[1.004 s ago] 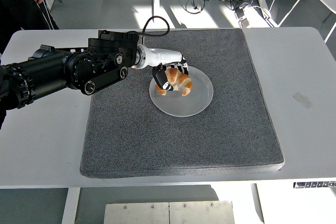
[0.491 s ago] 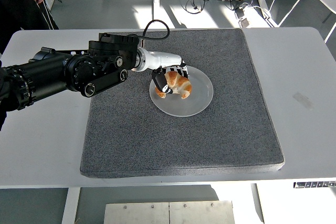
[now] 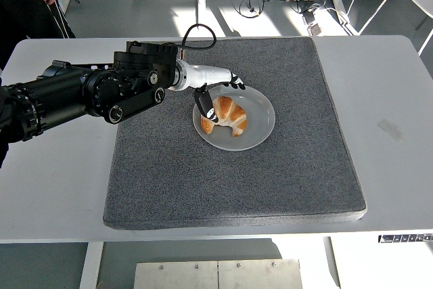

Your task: Place the bread on the plate

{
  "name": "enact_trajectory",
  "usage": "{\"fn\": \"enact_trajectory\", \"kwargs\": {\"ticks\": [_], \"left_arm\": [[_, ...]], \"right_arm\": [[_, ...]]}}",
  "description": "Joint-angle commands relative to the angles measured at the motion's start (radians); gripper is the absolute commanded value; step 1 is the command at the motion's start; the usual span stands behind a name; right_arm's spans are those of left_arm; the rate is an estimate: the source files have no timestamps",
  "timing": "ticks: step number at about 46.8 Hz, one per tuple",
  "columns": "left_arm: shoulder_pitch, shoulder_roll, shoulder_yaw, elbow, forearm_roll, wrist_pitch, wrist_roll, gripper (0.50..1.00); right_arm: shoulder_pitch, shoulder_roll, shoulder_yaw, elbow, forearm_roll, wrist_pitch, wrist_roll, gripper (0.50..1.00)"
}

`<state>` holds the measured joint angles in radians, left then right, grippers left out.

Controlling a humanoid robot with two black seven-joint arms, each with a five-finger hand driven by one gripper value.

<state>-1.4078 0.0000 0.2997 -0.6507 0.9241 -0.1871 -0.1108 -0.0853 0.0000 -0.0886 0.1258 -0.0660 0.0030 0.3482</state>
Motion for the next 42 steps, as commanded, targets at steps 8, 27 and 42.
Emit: {"fn": "enact_trajectory", "kwargs": {"ticks": [8, 27, 42], "left_arm": [[-0.048, 0.000, -0.031, -0.007, -0.030, -0.003, -0.003, 0.978], [-0.227, 0.000, -0.139, 0.006, -0.330, 0.002, 0.003, 0.980], [-0.180, 0.000, -0.306, 0.196, -0.623, 0.061, 0.023, 0.980]], "right_arm": [[-0.001, 0.000, 0.000, -0.002, 0.000, 0.000, 0.000, 1.000], [-0.001, 0.000, 0.000, 0.000, 0.000, 0.000, 0.000, 1.000], [-0.001, 0.000, 0.000, 0.000, 0.000, 0.000, 0.000, 1.000]]}}
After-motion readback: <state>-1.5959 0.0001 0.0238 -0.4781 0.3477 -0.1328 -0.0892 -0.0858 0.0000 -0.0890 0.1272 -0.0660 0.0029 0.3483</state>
